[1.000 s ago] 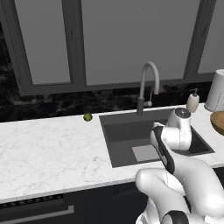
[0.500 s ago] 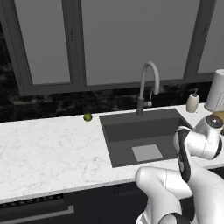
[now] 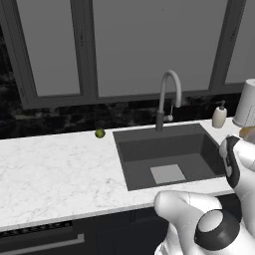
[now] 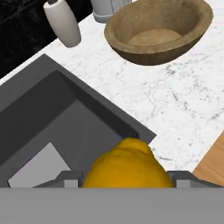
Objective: Pick the lemon from the sink and place it in the bowl. Then pick the bowl and place it in the microwave. Then close the microwave door and press the start button.
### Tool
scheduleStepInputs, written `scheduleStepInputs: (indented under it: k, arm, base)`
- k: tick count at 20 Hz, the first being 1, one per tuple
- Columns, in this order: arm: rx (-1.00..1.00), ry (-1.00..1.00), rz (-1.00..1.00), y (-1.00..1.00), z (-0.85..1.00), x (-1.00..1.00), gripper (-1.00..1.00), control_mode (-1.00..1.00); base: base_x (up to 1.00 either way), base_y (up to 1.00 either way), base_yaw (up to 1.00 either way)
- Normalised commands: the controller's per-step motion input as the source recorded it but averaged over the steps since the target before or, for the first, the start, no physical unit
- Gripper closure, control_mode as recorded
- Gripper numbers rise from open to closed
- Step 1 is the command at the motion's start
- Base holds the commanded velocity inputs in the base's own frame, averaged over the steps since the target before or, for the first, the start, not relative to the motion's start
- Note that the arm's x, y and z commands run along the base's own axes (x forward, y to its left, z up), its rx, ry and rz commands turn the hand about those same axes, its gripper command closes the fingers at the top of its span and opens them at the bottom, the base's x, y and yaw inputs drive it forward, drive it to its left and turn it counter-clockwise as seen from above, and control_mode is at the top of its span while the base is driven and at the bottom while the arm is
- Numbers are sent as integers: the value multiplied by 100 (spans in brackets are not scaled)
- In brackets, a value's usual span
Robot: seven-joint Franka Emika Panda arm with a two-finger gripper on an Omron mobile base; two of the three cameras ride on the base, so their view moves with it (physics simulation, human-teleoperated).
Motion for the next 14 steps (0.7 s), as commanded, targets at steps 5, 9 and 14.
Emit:
scheduleStepInputs:
  k: [5, 9, 14]
  arm:
    - [0, 0, -4, -72, 12, 5, 100, -100]
    - [0, 0, -5, -62, 0, 6, 100, -100]
    - [0, -1, -8, -31, -2, 9, 100, -100]
  base:
    - [0, 0, 0]
    - [0, 0, 0]
    - [0, 0, 0]
